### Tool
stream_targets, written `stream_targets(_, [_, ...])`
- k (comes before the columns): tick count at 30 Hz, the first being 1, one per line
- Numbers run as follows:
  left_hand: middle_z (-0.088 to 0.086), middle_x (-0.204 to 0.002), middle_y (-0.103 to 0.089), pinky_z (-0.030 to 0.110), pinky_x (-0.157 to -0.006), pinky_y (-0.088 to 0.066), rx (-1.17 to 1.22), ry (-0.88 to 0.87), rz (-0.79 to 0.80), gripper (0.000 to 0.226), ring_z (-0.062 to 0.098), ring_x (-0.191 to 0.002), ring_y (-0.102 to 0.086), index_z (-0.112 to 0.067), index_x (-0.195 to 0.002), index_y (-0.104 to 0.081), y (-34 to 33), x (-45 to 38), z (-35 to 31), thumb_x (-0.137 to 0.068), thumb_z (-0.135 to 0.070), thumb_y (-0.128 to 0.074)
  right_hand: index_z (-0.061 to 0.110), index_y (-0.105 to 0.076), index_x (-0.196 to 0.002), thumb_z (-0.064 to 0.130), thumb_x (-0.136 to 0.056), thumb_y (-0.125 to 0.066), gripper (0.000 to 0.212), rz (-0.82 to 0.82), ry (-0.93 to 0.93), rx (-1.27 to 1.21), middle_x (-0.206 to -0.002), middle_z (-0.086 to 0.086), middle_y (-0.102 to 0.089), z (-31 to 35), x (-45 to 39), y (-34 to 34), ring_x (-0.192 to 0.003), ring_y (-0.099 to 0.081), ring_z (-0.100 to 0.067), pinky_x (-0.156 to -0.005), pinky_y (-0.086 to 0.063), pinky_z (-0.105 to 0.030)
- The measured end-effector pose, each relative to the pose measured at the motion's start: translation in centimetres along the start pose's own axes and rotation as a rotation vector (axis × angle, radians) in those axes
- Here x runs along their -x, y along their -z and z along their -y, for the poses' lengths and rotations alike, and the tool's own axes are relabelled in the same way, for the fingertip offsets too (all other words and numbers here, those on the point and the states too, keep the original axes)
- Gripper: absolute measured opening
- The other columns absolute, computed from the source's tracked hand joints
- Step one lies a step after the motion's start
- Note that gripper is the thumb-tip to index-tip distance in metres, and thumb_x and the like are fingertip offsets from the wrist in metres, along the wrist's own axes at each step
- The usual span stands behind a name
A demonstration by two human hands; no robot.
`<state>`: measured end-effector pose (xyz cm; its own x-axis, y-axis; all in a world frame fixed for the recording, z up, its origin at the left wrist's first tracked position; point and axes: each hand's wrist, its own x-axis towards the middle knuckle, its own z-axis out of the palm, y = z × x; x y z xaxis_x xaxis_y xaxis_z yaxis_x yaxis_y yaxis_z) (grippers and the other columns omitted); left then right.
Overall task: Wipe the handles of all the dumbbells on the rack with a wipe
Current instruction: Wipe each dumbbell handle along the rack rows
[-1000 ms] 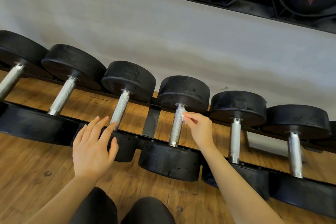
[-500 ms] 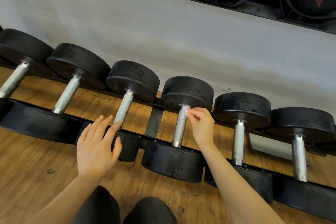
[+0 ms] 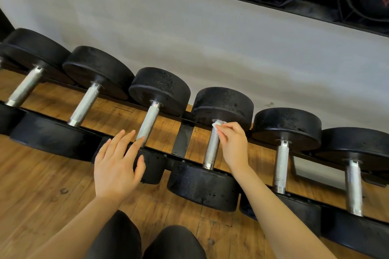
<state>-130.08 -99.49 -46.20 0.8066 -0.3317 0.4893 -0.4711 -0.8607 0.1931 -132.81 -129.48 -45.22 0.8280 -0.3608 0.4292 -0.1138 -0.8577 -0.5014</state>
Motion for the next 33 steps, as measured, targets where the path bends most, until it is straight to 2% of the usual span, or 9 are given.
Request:
stream_targets(4, [0.011, -0.136, -0.058, 0.047, -0.112, -0.029, -0.005, 0.006, 0.002, 0.049, 0.029, -0.135, -0.045, -0.012, -0.126, -0.065, 0.1, 0.0, -0.2, -0.092, -0.034, -0.039, 0.009, -0.072, -0.107, 0.015, -0.09, -0.064, 0.02, 0.039, 0.045, 0.015, -0.102, -0.004, -0.062, -0.5, 0.7, 0.2, -0.096, -0.057, -0.015, -0.083, -0.039, -0.014])
stream_targets(7, [0.011, -0.136, -0.059, 0.047, -0.112, -0.029, -0.007, 0.012, 0.0, 0.049, 0.029, -0.135, -0.045, -0.013, -0.126, -0.065, 0.2, -0.1, -0.2, -0.092, -0.035, -0.038, 0.009, -0.072, -0.109, 0.015, -0.089, -0.066, 0.022, 0.06, 0.113, 0.055, -0.107, -0.005, -0.064, -1.0, -0.2, 0.6, -0.099, -0.058, -0.016, -0.088, -0.04, -0.017])
stream_targets(13, [0.011, -0.136, -0.059, 0.046, -0.111, -0.03, -0.006, 0.003, -0.013, 0.048, 0.029, -0.134, -0.045, -0.013, -0.126, -0.066, 0.0, -0.1, -0.1, -0.092, -0.035, -0.04, 0.008, -0.072, -0.108, 0.014, -0.089, -0.065, 0.021, 0.018, 0.078, 0.068, -0.106, -0.006, -0.065, -0.3, 0.0, 0.0, -0.098, -0.057, -0.02, -0.084, -0.04, -0.019])
stream_targets(16, [0.01, -0.136, -0.058, 0.046, -0.112, -0.029, -0.005, 0.006, -0.006, 0.048, 0.029, -0.135, -0.044, -0.013, -0.126, -0.065, 0.0, 0.0, -0.1, -0.092, -0.035, -0.04, 0.008, -0.074, -0.105, 0.013, -0.087, -0.068, 0.019, 0.075, 0.16, 0.078, -0.1, -0.004, -0.065, -0.6, 0.8, 0.7, -0.093, -0.057, -0.019, -0.08, -0.041, -0.021])
stream_targets(20, [0.01, -0.136, -0.058, 0.045, -0.113, -0.027, -0.008, 0.013, 0.002, 0.048, 0.028, -0.136, -0.044, -0.013, -0.126, -0.065, 0.0, 0.0, -0.1, -0.092, -0.035, -0.04, 0.007, -0.073, -0.105, 0.008, -0.08, -0.075, 0.025, 0.113, 0.275, 0.155, -0.104, -0.007, -0.066, -0.7, 0.0, 1.4, -0.097, -0.06, -0.021, -0.084, -0.05, -0.028])
stream_targets(24, [0.01, -0.137, -0.057, 0.044, -0.114, -0.025, -0.011, 0.017, 0.013, 0.048, 0.028, -0.136, -0.043, -0.014, -0.127, -0.064, 0.1, 0.0, -0.2, -0.092, -0.035, -0.04, 0.003, -0.071, -0.108, 0.007, -0.081, -0.074, 0.027, 0.063, 0.227, 0.161, -0.108, -0.011, -0.065, -0.2, -0.4, 0.9, -0.101, -0.059, -0.026, -0.084, -0.047, -0.027])
stream_targets(27, [0.01, -0.137, -0.057, 0.045, -0.114, -0.026, -0.011, 0.021, 0.018, 0.048, 0.028, -0.136, -0.043, -0.014, -0.128, -0.064, 0.1, 0.0, -0.3, -0.093, -0.035, -0.039, 0.006, -0.073, -0.106, 0.012, -0.085, -0.07, 0.021, 0.059, 0.167, 0.118, -0.104, -0.007, -0.065, -0.4, 0.4, 0.5, -0.097, -0.057, -0.021, -0.082, -0.046, -0.025])
stream_targets(30, [0.01, -0.137, -0.057, 0.046, -0.113, -0.027, -0.01, 0.024, 0.017, 0.048, 0.029, -0.136, -0.043, -0.013, -0.128, -0.064, 0.3, 0.1, -0.3, -0.093, -0.035, -0.038, 0.009, -0.075, -0.101, 0.012, -0.082, -0.073, 0.019, 0.088, 0.264, 0.127, -0.097, -0.004, -0.064, -0.7, 0.8, 0.9, -0.09, -0.057, -0.019, -0.077, -0.048, -0.025])
stream_targets(33, [0.01, -0.137, -0.058, 0.046, -0.113, -0.027, -0.013, 0.024, 0.02, 0.048, 0.028, -0.135, -0.043, -0.014, -0.128, -0.064, 0.4, 0.0, -0.4, -0.093, -0.035, -0.038, 0.008, -0.074, -0.103, 0.01, -0.081, -0.074, 0.022, 0.13, 0.336, 0.196, -0.1, -0.006, -0.065, -0.6, -0.4, 1.5, -0.094, -0.059, -0.021, -0.082, -0.053, -0.03])
